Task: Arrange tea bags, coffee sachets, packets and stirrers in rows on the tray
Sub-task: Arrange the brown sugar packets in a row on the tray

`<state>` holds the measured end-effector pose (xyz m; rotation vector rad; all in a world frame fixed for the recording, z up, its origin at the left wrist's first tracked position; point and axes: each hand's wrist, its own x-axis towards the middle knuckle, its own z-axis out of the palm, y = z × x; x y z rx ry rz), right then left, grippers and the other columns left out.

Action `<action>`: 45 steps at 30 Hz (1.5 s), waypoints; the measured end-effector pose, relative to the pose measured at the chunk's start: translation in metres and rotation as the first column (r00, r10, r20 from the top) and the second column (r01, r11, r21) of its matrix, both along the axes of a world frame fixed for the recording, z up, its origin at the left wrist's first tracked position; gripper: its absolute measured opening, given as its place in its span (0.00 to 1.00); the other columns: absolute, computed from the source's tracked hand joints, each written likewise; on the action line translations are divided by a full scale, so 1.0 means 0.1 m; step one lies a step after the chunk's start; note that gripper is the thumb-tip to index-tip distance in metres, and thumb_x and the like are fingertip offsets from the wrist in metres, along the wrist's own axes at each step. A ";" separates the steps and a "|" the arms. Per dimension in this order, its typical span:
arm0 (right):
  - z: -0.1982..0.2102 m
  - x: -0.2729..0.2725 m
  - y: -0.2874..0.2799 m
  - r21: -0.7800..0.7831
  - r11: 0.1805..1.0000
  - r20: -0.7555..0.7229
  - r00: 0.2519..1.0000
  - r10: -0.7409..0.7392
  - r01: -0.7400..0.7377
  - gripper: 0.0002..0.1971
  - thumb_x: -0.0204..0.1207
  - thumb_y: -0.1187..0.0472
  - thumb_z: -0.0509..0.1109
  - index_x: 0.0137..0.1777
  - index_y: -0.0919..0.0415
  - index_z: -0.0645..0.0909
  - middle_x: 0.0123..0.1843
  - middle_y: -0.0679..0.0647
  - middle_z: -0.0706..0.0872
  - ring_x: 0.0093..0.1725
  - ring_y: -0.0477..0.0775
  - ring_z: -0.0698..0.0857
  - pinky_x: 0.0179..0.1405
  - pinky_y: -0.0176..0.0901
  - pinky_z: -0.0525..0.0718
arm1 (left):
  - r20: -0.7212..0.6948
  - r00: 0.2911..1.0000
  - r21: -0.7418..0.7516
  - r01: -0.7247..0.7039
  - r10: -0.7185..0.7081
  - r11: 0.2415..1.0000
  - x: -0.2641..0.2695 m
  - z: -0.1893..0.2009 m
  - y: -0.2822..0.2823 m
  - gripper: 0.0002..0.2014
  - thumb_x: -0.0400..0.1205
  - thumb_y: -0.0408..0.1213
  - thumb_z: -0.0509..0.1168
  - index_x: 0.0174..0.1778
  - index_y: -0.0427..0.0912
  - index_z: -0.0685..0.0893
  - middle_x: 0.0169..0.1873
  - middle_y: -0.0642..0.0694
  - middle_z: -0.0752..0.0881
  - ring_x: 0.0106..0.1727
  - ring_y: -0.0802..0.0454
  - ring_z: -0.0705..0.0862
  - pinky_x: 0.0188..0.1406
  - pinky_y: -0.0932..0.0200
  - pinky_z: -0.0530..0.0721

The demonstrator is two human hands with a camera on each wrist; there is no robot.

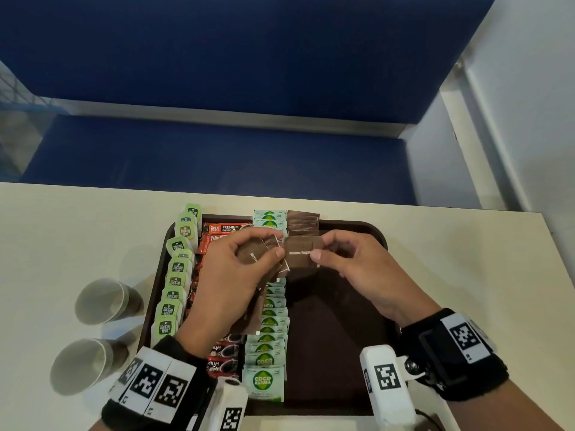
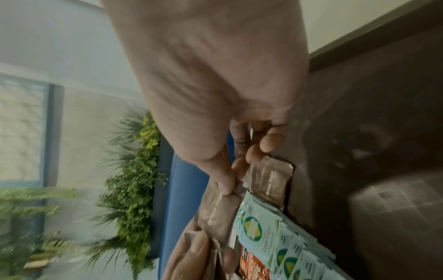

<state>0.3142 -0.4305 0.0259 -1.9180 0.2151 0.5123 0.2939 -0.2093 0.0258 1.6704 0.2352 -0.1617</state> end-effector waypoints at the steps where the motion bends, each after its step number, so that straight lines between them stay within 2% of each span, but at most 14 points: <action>1: -0.05 0.00 -0.03 -0.009 1.000 0.007 1.000 -0.030 0.030 0.03 0.84 0.53 0.78 0.50 0.45 0.93 0.49 0.44 0.93 0.52 0.40 0.88 0.54 0.38 0.78 | -0.012 1.000 -0.011 -0.027 0.027 1.000 -0.01 -0.01 0.01 0.11 0.81 0.32 0.82 0.56 0.51 0.97 0.48 0.57 0.97 0.51 0.57 0.96 0.50 0.60 0.95; 4: -0.27 -0.01 -0.09 -0.112 0.989 0.050 0.995 -0.087 0.093 0.04 0.86 0.55 0.77 0.49 0.48 0.92 0.48 0.48 0.93 0.50 0.44 0.88 0.50 0.34 0.80 | -0.051 0.992 -0.052 -0.121 0.119 0.991 -0.02 -0.04 0.03 0.11 0.80 0.34 0.82 0.57 0.49 0.97 0.48 0.52 0.98 0.48 0.48 0.97 0.51 0.53 0.95; 6: -0.42 -0.02 -0.06 -0.181 0.980 0.064 0.995 -0.071 0.082 0.04 0.86 0.56 0.77 0.49 0.50 0.92 0.44 0.48 0.91 0.45 0.42 0.86 0.42 0.26 0.78 | -0.059 0.989 -0.071 -0.140 0.136 0.988 -0.03 -0.04 0.04 0.11 0.80 0.33 0.82 0.57 0.48 0.97 0.47 0.49 0.98 0.45 0.45 0.98 0.49 0.52 0.96; 9: -0.57 -0.01 0.01 -0.251 0.961 0.120 0.989 -0.089 0.117 0.04 0.84 0.58 0.78 0.47 0.51 0.90 0.38 0.45 0.88 0.37 0.33 0.83 0.35 0.23 0.75 | -0.059 0.990 -0.061 -0.131 0.127 0.989 -0.02 -0.03 0.05 0.11 0.80 0.34 0.83 0.56 0.49 0.97 0.47 0.50 0.98 0.46 0.47 0.98 0.52 0.51 0.95; 13: -0.64 0.00 0.11 -0.290 0.938 0.184 0.973 -0.138 0.188 0.05 0.82 0.58 0.81 0.48 0.54 0.86 0.36 0.45 0.85 0.33 0.35 0.81 0.35 0.24 0.75 | -0.059 0.990 -0.056 -0.134 0.131 0.989 -0.02 -0.04 0.06 0.10 0.80 0.36 0.83 0.56 0.50 0.97 0.47 0.50 0.98 0.47 0.46 0.98 0.55 0.46 0.95; 16: -0.65 0.00 0.16 -0.299 0.932 0.169 0.972 -0.161 0.206 0.07 0.81 0.57 0.81 0.49 0.51 0.84 0.36 0.45 0.87 0.34 0.38 0.83 0.36 0.30 0.76 | -0.056 0.989 -0.060 -0.138 0.135 0.989 -0.03 -0.03 0.06 0.11 0.80 0.36 0.83 0.57 0.49 0.97 0.48 0.49 0.98 0.49 0.46 0.98 0.56 0.45 0.96; 18: -0.66 0.01 0.16 -0.324 0.924 0.144 0.976 -0.162 0.201 0.10 0.80 0.52 0.82 0.50 0.48 0.82 0.38 0.46 0.89 0.39 0.42 0.86 0.40 0.42 0.81 | -0.061 0.989 -0.068 -0.139 0.135 0.988 -0.02 -0.03 0.07 0.11 0.80 0.35 0.83 0.57 0.48 0.97 0.49 0.50 0.98 0.49 0.46 0.98 0.57 0.44 0.96; 23: -0.62 -0.01 0.15 -0.397 0.909 0.106 0.990 -0.090 0.125 0.27 0.70 0.41 0.88 0.60 0.47 0.77 0.43 0.45 0.87 0.43 0.43 0.86 0.43 0.49 0.85 | -0.060 0.990 -0.062 -0.134 0.131 0.989 -0.01 -0.03 0.08 0.11 0.80 0.36 0.83 0.57 0.49 0.96 0.50 0.52 0.97 0.50 0.49 0.97 0.58 0.44 0.95; 27: -0.62 -0.02 0.18 -0.457 0.884 0.112 0.992 -0.053 0.099 0.31 0.70 0.42 0.88 0.64 0.46 0.74 0.44 0.44 0.85 0.46 0.45 0.85 0.45 0.54 0.86 | -0.067 0.988 -0.083 -0.147 0.142 0.986 -0.02 -0.04 0.07 0.11 0.80 0.35 0.83 0.57 0.48 0.96 0.48 0.49 0.97 0.44 0.44 0.98 0.43 0.57 0.95; 29: -0.62 -0.02 0.19 -0.454 0.884 0.121 0.991 -0.060 0.109 0.30 0.71 0.43 0.88 0.64 0.46 0.74 0.43 0.44 0.85 0.47 0.46 0.85 0.46 0.55 0.87 | -0.075 0.986 -0.095 -0.154 0.147 0.983 -0.02 -0.03 0.06 0.11 0.80 0.33 0.83 0.57 0.46 0.96 0.47 0.48 0.98 0.43 0.44 0.98 0.41 0.61 0.94; 35: -0.58 -0.03 0.18 -0.426 0.899 0.106 0.993 -0.060 0.100 0.31 0.71 0.42 0.88 0.65 0.47 0.74 0.44 0.44 0.85 0.47 0.46 0.85 0.46 0.56 0.87 | -0.093 0.984 -0.115 -0.163 0.153 0.980 -0.03 -0.03 0.06 0.11 0.81 0.32 0.82 0.58 0.44 0.95 0.46 0.46 0.97 0.41 0.41 0.98 0.33 0.62 0.92; 38: -0.52 -0.05 0.17 -0.416 0.897 0.163 0.982 -0.091 0.152 0.28 0.72 0.41 0.86 0.64 0.46 0.75 0.48 0.42 0.84 0.48 0.44 0.84 0.45 0.47 0.85 | -0.115 0.981 -0.088 -0.164 0.154 0.983 -0.02 -0.06 0.07 0.10 0.81 0.37 0.82 0.57 0.49 0.96 0.47 0.47 0.97 0.46 0.42 0.98 0.40 0.51 0.92; 41: -0.28 -0.08 0.24 -0.207 0.944 0.316 0.931 -0.184 0.257 0.16 0.79 0.46 0.82 0.59 0.47 0.81 0.47 0.43 0.86 0.46 0.43 0.85 0.44 0.32 0.81 | -0.128 0.983 -0.086 -0.144 0.133 0.986 -0.02 -0.08 0.05 0.09 0.82 0.40 0.81 0.58 0.52 0.95 0.50 0.48 0.97 0.51 0.43 0.97 0.45 0.47 0.90; 45: 0.06 -0.11 0.41 0.128 0.992 0.074 0.997 -0.017 0.007 0.12 0.80 0.46 0.81 0.58 0.47 0.88 0.49 0.48 0.95 0.49 0.46 0.93 0.50 0.38 0.89 | -0.064 0.995 -0.116 -0.087 0.080 0.989 -0.01 -0.04 -0.04 0.09 0.84 0.38 0.79 0.60 0.48 0.92 0.48 0.45 0.97 0.48 0.45 0.97 0.45 0.56 0.93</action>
